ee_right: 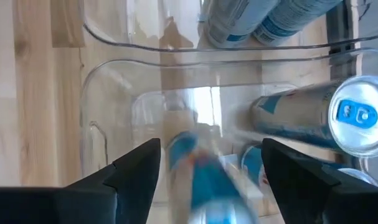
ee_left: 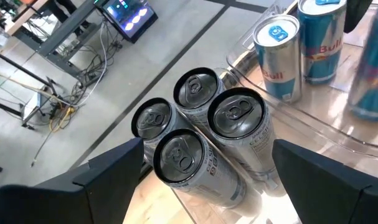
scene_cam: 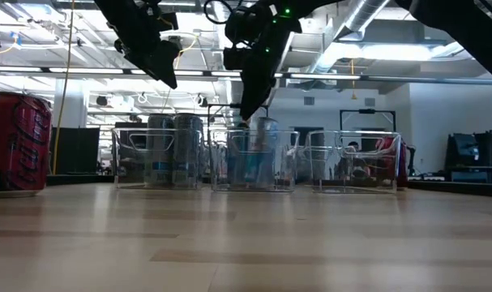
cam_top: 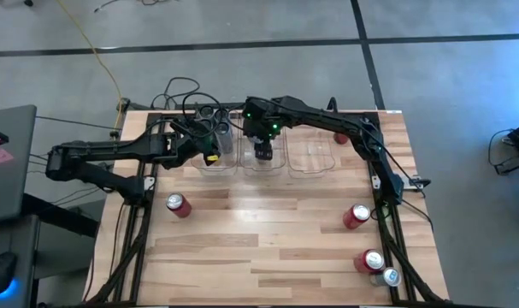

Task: Sort soda cans
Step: Put the blue soda can into the middle transparent bin, then move the middle transparent bin to the center of the table

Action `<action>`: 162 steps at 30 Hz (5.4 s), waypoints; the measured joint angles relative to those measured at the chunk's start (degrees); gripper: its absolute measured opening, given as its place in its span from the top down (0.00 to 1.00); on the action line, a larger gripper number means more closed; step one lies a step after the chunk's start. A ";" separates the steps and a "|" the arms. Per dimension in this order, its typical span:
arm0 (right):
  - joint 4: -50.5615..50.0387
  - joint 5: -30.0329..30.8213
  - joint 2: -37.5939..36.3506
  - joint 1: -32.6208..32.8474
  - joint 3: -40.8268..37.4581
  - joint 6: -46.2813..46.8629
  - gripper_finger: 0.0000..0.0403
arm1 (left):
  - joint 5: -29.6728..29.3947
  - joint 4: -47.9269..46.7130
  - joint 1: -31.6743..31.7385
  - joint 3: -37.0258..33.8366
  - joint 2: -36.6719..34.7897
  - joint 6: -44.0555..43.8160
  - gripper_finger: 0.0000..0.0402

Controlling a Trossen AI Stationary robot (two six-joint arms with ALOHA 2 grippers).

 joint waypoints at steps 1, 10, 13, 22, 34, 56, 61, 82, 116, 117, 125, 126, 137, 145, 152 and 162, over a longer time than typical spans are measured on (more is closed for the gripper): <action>0.15 0.00 0.00 0.00 0.00 0.09 0.27 | -0.01 -0.01 0.01 0.00 0.00 -0.01 0.13; 0.06 0.04 -0.11 -0.02 0.00 1.25 0.27 | -0.01 -0.03 0.01 0.00 0.01 0.01 0.13; -1.94 0.22 -0.15 0.02 1.15 1.66 0.27 | -0.03 -0.03 0.00 0.00 0.01 0.08 0.13; -12.40 0.36 -0.35 1.29 7.06 4.87 0.27 | -0.05 -0.58 0.00 0.00 0.00 0.20 0.13; -6.57 -1.09 -1.97 2.27 -3.06 0.59 0.27 | -0.05 -8.70 -0.04 0.00 0.01 -3.82 0.13; 0.62 -0.98 1.91 -0.05 -8.66 -38.08 0.27 | -1.55 -8.55 -0.04 0.00 0.01 -1.90 0.13; 2.57 0.42 4.71 -0.79 -8.61 -40.05 0.27 | -2.28 -8.80 0.18 0.00 0.01 -3.21 0.13; -1.35 1.22 9.99 1.74 -7.47 -46.71 0.38 | -1.92 -8.99 0.64 0.00 0.01 -4.98 0.13; -5.43 -2.30 10.72 4.40 -2.58 -41.64 0.56 | -1.98 -8.99 0.64 0.00 0.01 -6.20 0.13; -6.18 -1.88 10.82 4.72 -1.95 -41.41 0.56 | -1.97 -8.99 0.64 0.00 0.01 -6.20 0.13; -11.22 0.46 10.84 6.78 4.44 -39.32 0.56 | -1.98 -9.02 0.64 0.00 0.01 -6.10 0.13; -11.88 0.51 10.83 6.97 5.43 -38.87 0.56 | -1.98 -9.06 0.64 0.00 0.01 -6.09 0.13; -19.45 2.23 5.94 7.61 13.81 -34.21 0.67 | -2.05 -9.12 0.14 -1.73 0.01 -4.89 0.13; -20.67 -3.42 -3.38 5.60 13.84 -25.06 0.72 | -2.02 -8.71 -0.69 -1.90 0.01 -5.01 0.13; -25.34 -11.57 -3.31 0.25 13.56 -18.19 0.72 | -1.92 -8.52 -2.55 -1.90 0.01 -4.43 0.13; -21.20 -8.39 1.60 -3.50 11.88 -10.36 0.72 | -1.91 -9.07 -4.87 -1.90 0.00 -2.98 0.13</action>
